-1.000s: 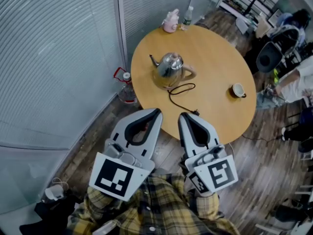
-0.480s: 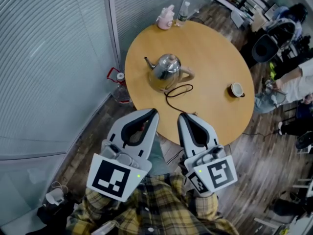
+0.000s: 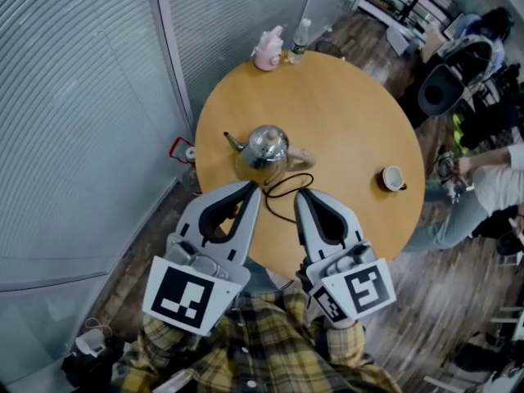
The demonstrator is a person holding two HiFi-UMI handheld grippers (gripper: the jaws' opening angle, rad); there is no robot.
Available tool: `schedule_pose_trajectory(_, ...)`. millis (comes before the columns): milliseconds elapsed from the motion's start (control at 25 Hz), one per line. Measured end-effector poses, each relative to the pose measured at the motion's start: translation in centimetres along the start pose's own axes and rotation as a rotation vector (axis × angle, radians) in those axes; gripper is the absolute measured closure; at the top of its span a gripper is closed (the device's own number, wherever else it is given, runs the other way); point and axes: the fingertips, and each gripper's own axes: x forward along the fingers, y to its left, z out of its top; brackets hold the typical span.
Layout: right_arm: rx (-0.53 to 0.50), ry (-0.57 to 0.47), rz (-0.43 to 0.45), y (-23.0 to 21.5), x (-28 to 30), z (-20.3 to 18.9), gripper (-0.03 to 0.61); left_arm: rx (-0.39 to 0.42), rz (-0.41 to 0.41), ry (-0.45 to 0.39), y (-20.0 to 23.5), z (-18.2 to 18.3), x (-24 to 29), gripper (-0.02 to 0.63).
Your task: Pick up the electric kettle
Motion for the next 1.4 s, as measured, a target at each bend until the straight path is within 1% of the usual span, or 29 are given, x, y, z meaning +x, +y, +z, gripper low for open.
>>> schedule_pose_trajectory(280, -0.009, -0.010, -0.010, -5.1, 2.0, 1.8, 0.548, 0.008, 0.014, 0.002, 0.9, 1.5, 5.0, 0.612)
schedule_pose_trajectory(560, -0.012, -0.005, -0.014, -8.1, 3.3, 2.0, 0.548, 0.014, 0.018, 0.011, 1.5, 1.7, 8.1, 0.612)
schedule_pose_trajectory(800, -0.010, -0.006, -0.037, -9.1, 4.7, 1.9, 0.548, 0.018, -0.004, 0.017, 2.4, 1.7, 9.6, 0.612)
schedule_pose_trajectory(1160, -0.013, -0.016, -0.103, -9.9, 5.6, 1.8, 0.546, 0.010, -0.045, 0.031, 3.5, 1.6, 10.7, 0.612)
schedule_pose_trajectory(1400, -0.008, 0.001, -0.135, -10.8, 6.1, 0.0, 0.545, -0.006, -0.053, 0.049, 4.4, 0.3, 11.4, 0.612)
